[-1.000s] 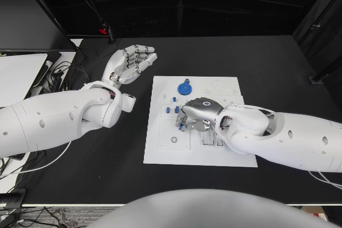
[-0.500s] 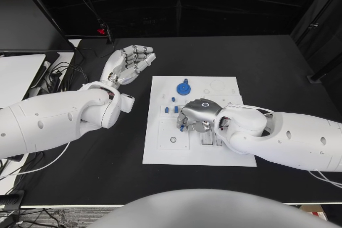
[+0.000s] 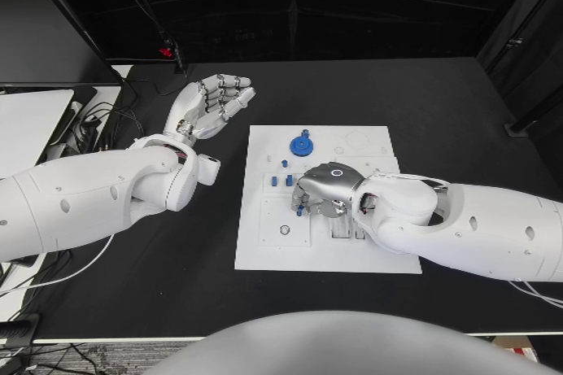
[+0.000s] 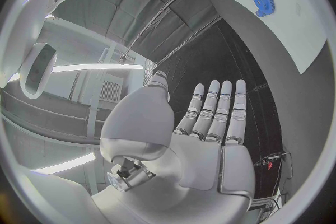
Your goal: Assemble the parts on the task board
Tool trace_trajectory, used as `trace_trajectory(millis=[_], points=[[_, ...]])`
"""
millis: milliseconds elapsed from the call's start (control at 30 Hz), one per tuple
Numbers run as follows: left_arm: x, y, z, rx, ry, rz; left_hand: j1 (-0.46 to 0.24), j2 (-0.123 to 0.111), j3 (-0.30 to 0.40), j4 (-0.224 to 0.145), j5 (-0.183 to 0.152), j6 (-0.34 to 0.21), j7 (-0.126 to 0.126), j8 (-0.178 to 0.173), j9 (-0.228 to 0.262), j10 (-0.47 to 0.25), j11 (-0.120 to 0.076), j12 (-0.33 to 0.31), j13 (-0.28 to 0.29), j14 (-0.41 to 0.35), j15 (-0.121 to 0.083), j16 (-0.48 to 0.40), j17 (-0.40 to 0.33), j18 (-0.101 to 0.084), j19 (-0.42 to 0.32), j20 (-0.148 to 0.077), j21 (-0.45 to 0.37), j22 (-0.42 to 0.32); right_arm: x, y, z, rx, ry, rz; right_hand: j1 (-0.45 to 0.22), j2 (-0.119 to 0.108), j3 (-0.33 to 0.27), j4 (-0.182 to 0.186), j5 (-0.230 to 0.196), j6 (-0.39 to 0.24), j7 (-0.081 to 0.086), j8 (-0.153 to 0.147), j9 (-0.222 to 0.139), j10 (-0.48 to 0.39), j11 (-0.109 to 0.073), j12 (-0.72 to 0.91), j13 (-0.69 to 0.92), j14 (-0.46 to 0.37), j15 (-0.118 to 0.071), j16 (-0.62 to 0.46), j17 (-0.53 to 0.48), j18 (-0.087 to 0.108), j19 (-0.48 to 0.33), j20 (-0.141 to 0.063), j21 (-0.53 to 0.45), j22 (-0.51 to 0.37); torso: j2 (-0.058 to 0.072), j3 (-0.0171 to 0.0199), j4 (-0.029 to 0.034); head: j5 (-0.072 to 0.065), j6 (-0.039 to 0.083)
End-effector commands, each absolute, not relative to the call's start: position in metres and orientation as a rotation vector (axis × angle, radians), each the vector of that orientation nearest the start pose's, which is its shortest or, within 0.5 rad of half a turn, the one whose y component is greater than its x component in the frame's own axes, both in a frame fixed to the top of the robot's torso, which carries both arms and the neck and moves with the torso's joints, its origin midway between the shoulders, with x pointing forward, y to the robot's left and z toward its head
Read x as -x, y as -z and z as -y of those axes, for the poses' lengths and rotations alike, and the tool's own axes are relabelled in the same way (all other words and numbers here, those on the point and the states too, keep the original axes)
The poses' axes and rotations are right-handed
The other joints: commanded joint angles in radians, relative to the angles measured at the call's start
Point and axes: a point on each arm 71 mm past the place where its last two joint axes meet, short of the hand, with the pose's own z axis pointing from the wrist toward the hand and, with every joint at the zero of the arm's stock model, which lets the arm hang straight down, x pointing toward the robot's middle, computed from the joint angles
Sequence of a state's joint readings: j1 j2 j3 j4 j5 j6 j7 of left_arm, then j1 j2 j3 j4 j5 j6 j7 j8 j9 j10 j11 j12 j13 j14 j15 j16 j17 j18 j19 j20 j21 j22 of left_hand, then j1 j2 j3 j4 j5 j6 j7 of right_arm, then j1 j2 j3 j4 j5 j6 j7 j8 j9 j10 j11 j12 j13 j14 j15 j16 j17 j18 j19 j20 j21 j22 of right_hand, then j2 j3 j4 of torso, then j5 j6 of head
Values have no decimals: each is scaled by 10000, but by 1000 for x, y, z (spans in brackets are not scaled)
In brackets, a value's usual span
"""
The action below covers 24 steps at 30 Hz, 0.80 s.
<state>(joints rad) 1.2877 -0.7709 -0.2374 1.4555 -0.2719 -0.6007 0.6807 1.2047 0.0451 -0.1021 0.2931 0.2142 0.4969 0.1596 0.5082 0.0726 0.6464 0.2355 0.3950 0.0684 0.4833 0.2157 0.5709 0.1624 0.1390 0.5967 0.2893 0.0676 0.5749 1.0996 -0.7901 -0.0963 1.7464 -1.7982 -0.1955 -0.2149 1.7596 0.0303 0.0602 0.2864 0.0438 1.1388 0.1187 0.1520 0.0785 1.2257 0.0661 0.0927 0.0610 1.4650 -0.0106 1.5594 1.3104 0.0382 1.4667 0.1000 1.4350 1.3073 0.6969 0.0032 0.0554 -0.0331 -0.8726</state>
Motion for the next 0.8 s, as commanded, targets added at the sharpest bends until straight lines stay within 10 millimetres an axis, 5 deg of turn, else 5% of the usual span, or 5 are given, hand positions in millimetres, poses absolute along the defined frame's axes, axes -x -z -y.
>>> trace_trajectory(millis=[33,800], points=[[-488,178,-200,5487,13757,-12006,36,100,-51,-8,65,-94,1157,35,-17,-75,-14,51,-15,-60,5,50,-9,-13,69,-5,25,-8,-399,228,111,6005,-6579,-17140,-9,29,72,-25,41,47,110,-4,-1,45,46,-49,-11,1016,93,15,2405,-5,233,37,-47,2020,8,-3,-5,-22,0],[-488,179,-200,5535,13740,-12065,40,137,-64,-11,69,-106,1159,48,-20,-86,-13,71,-15,-71,7,72,-31,-15,70,-5,23,-24,-397,232,107,6437,-6262,-17469,-31,-91,105,-19,38,-51,166,-117,-37,-39,101,-214,-13,1011,137,4,2382,3,216,74,-78,2010,-3,-4,6,-53,0]])
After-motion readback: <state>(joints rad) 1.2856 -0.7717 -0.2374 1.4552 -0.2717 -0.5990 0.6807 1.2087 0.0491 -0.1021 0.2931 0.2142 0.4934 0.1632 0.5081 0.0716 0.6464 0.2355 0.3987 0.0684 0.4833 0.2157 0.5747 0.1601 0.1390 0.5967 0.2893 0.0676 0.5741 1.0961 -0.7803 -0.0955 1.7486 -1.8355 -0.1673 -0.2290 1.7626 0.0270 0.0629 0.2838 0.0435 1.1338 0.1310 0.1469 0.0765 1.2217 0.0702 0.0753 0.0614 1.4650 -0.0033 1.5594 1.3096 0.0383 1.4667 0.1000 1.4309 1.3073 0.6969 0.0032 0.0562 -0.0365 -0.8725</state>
